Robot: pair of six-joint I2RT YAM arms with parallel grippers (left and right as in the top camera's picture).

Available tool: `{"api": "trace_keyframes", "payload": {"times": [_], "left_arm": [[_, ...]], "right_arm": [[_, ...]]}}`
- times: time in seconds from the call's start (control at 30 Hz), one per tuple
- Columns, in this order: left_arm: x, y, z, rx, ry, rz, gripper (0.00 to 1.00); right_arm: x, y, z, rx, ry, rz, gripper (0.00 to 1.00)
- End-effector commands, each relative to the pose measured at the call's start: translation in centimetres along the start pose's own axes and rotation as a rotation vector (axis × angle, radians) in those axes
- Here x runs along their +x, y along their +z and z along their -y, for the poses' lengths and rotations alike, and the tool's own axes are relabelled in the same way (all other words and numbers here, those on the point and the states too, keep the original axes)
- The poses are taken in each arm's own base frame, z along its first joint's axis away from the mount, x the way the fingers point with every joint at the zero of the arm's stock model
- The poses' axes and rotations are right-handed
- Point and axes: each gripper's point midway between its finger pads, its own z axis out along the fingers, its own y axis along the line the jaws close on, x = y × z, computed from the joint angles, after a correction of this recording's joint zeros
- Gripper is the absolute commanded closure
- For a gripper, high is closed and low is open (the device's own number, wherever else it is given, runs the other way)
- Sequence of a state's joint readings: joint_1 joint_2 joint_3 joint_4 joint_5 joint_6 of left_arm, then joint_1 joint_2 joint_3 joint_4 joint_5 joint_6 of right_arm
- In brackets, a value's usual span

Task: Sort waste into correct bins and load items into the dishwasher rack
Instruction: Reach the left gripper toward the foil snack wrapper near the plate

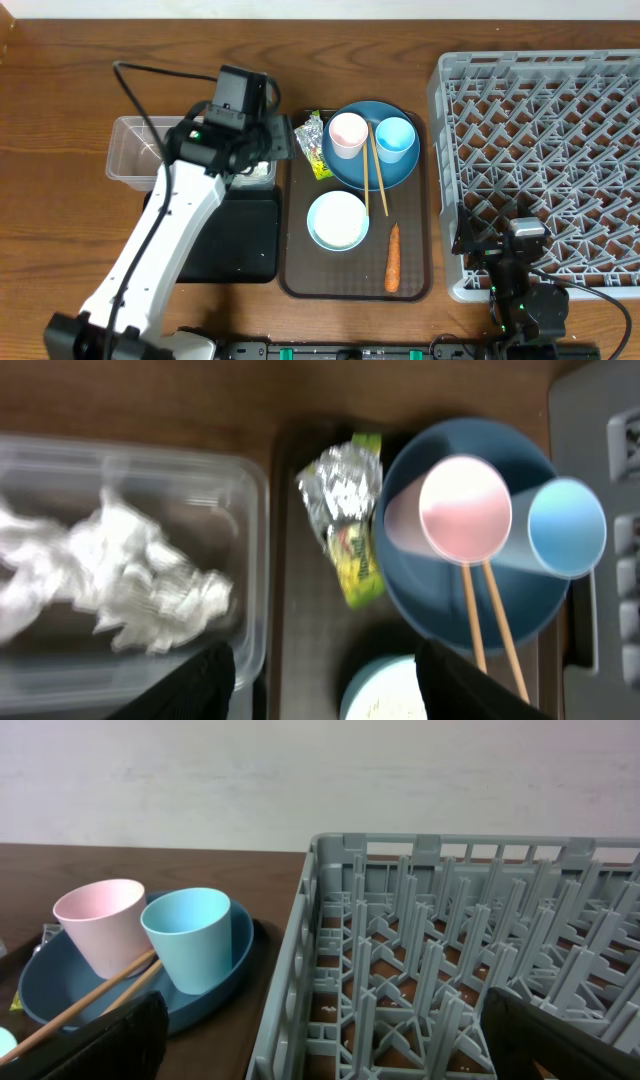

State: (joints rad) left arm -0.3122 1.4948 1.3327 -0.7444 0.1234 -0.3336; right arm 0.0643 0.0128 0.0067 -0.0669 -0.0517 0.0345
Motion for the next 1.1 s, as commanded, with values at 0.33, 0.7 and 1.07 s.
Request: {"api": "trace_keyframes", "payload": {"times": [0.33,0.7,1.07], "left_arm": [[-1.6,7.0,4.4,0.061,0.097,0.044,0.39],[-2.4,12.4,3.9,0.031,0.095,0.072,0.39],[-1.2,16.7,3.0,0.002,0.094,0.039,0.39]], "right_arm": [[0.2,0.0,-0.6,-0.025,0.008,-0.007,0.01],[0.2,0.0,-0.7,-0.026,0.008,-0.007,0.01],[0.2,0.0,-0.7,-0.026,0.008,-0.007,0.01]]}}
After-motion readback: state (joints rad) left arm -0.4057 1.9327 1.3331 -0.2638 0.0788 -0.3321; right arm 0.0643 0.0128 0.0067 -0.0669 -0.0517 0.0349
